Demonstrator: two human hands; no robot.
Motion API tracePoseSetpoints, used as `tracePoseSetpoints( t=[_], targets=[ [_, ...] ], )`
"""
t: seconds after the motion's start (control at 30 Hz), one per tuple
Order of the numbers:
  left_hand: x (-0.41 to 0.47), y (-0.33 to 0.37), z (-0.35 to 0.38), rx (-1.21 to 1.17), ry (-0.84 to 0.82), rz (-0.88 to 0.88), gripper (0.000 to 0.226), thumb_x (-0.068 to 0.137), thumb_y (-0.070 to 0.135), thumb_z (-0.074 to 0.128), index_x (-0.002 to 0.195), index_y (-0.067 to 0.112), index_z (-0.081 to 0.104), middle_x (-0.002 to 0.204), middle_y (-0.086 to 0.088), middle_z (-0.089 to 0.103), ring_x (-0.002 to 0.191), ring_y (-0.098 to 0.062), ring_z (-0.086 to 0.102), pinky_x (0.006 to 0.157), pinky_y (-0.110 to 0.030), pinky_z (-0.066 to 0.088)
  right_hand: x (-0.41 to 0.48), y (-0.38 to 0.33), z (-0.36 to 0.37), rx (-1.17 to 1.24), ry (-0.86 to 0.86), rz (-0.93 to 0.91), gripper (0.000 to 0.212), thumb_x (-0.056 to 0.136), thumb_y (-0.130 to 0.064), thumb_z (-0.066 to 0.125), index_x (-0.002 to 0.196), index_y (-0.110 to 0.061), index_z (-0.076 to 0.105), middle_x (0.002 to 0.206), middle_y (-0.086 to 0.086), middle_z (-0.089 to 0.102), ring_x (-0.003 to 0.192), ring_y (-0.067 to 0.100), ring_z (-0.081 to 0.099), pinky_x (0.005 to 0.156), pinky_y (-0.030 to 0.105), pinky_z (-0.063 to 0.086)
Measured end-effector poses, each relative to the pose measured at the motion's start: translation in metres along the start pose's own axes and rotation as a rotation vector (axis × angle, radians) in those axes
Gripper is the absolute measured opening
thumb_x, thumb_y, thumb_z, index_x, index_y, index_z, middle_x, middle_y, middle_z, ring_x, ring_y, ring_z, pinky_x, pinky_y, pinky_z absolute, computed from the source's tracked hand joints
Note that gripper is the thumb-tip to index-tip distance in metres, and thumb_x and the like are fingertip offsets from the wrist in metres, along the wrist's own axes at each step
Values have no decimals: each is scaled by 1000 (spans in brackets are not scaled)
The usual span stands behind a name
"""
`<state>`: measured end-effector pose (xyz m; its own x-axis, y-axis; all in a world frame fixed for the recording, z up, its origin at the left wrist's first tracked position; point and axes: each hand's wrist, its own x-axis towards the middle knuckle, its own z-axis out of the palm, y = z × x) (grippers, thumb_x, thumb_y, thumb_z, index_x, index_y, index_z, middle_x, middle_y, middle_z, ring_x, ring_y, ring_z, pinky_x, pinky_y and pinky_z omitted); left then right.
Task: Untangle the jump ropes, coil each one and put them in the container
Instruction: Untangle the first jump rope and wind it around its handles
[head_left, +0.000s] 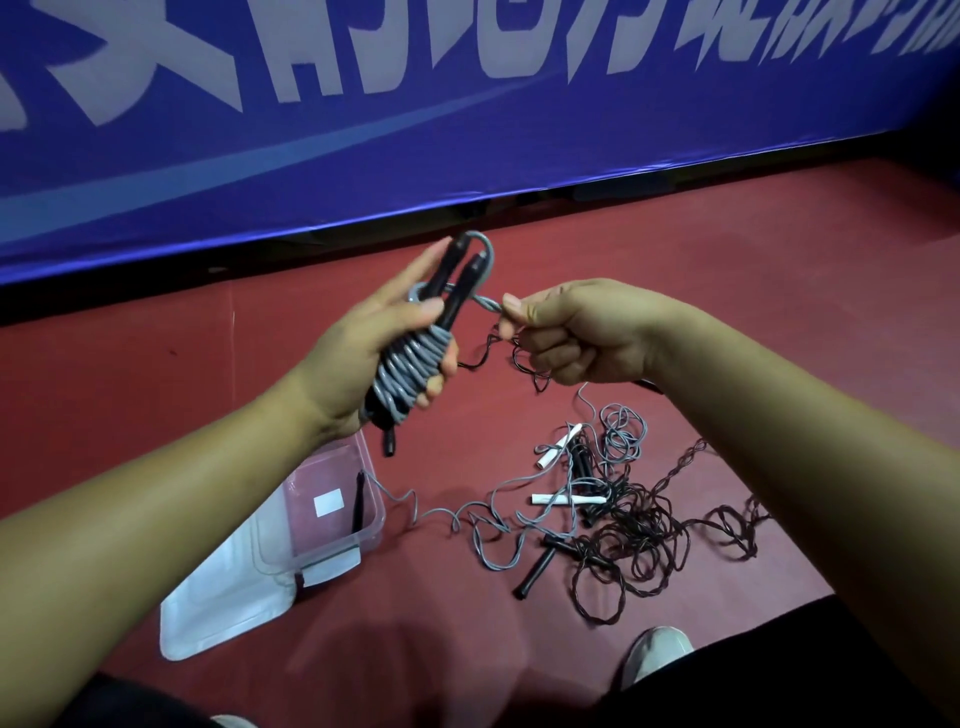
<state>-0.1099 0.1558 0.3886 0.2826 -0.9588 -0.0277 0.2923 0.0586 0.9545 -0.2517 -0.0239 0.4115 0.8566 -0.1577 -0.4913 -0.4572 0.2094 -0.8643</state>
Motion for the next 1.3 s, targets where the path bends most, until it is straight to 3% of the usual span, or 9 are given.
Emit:
tracePoseSetpoints(
  t=[0.13, 0.3, 0.5, 0.6, 0.77, 0.9, 1.03, 1.17, 1.3],
  targets=[
    [6, 2, 1, -108, 114, -42, 19, 86, 25, 55, 103, 17, 52, 65, -14, 58, 45, -21, 52, 42, -20, 42, -3, -2, 3, -39, -27, 26, 26, 102, -31, 45, 89, -13, 57, 52, -9, 23, 42, 3, 22, 36, 13, 15],
    [13, 3, -8, -51, 252, -96, 25, 80, 32, 63, 92, 11, 55, 70, -10, 61, 47, -19, 56, 42, -23, 46, -19, -11, 6, -310, 40, -123, 30, 104, -28, 47, 94, -5, 61, 52, -6, 29, 46, 9, 22, 45, 23, 15],
    [15, -2, -11, 567, 223, -48, 25, 83, 23, 77, 92, 8, 59, 69, -9, 61, 51, -19, 55, 48, -27, 47, -52, -37, 31, -1032, 191, -376, 36, 98, -32, 62, 63, -23, 63, 44, -11, 45, 42, 7, 34, 44, 18, 29],
    [11, -5, -3, 906, 110, -63, 32, 77, 33, 82, 89, 14, 59, 61, 1, 58, 48, -12, 53, 45, -23, 41, -45, -33, 46, -1227, 115, -371, 26, 96, -30, 64, 72, -20, 70, 56, 4, 57, 48, 10, 40, 48, 25, 32],
    [-2, -4, 20, 1315, -42, -25, 26, 65, 71, 70, 78, 52, 58, 59, 6, 61, 56, -13, 62, 50, -25, 44, -40, -29, 47, -1268, 107, -416, 31, 97, -32, 62, 76, -10, 68, 61, 5, 59, 54, 12, 45, 54, 29, 39],
    [-5, 1, 28, 1562, 8, -3, 65, 54, 92, 53, 65, 28, 56, 47, 4, 44, 50, -13, 48, 50, -30, 35, -35, -25, 37, -1164, 130, -405, 28, 98, -31, 61, 71, -23, 65, 49, -11, 54, 48, 5, 46, 50, 17, 35],
    [-8, 9, 21, 1370, -112, 118, 43, 69, 72, 60, 58, 30, 57, 44, 6, 46, 42, -12, 41, 45, -25, 28, -32, -19, 22, -966, 120, -393, 32, 99, -30, 61, 74, -12, 65, 52, -8, 44, 50, 14, 35, 52, 28, 33],
    [-10, 20, 8, 1102, -299, 180, 31, 75, 53, 65, 65, 24, 61, 46, 8, 50, 40, -4, 43, 46, -15, 33, -32, -13, 24, -735, 68, -431, 33, 98, -31, 57, 68, -19, 63, 56, 3, 40, 54, 19, 29, 53, 38, 27],
    [-12, 18, 10, 607, -228, 63, 25, 67, 48, 73, 72, 24, 68, 55, -3, 62, 44, -14, 57, 43, -23, 47, -32, -15, 26, -602, 143, -463, 35, 103, -22, 52, 74, -4, 58, 58, 11, 39, 52, 18, 28, 49, 28, 23]
  ],
)
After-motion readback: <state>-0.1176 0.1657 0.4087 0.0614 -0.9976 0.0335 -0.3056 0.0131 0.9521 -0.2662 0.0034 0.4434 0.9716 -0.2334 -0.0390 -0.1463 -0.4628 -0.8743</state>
